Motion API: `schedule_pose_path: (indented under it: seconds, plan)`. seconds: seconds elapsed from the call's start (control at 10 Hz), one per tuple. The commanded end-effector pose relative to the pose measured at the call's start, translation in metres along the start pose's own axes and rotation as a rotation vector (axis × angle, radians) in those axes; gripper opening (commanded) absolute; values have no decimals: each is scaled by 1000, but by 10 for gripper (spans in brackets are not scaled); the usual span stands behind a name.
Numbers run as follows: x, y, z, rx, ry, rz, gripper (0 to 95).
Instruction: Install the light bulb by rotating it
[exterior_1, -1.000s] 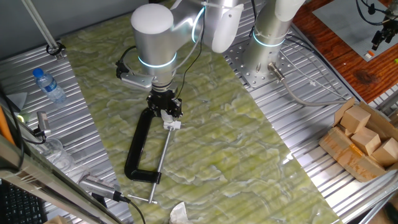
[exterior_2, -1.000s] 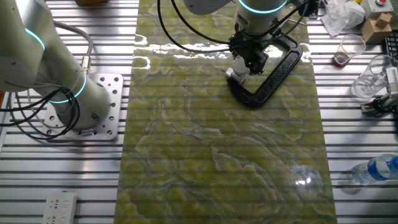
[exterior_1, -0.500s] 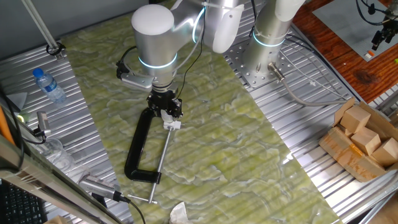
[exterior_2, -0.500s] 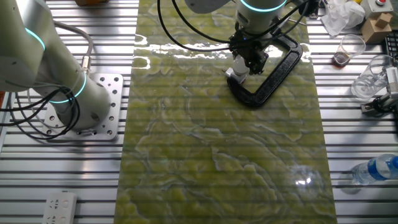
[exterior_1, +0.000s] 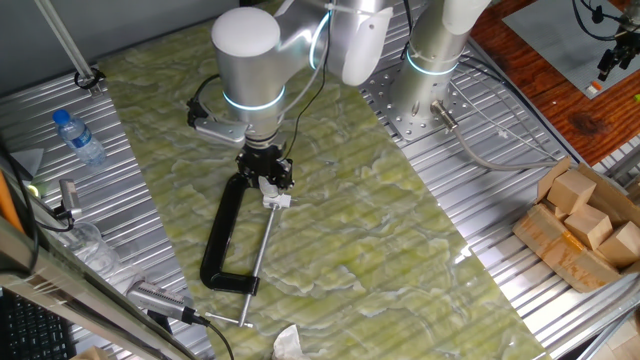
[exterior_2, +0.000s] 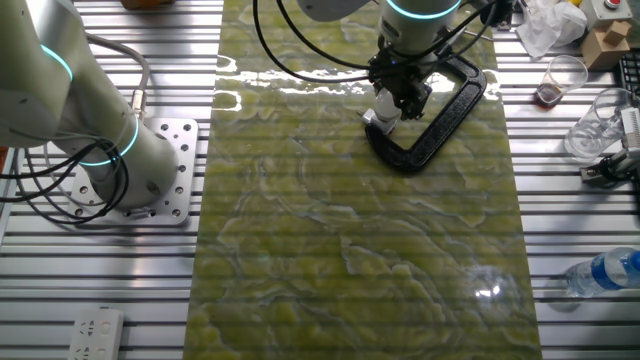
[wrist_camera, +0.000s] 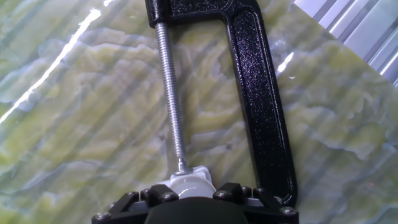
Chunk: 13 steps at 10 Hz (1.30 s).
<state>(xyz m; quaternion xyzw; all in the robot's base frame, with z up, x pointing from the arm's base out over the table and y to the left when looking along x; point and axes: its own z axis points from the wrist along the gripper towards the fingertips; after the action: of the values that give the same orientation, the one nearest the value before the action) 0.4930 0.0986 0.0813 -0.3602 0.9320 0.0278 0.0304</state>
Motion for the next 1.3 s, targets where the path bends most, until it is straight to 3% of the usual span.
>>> schedule_pose_path:
  seconds: [0.1, 0.2, 0.3, 0.6, 0.9, 1.3]
  plan:
    - [0, 0, 0, 1, 0, 4, 190]
    - [0, 0, 0, -6, -2, 5, 190]
    - [0, 0, 0, -9, -3, 7, 0]
    - [0, -1, 0, -6, 11, 34, 0]
    - [1, -1, -1, 6, 49, 200, 0]
    - [1, -1, -1, 36, 54, 560, 0]
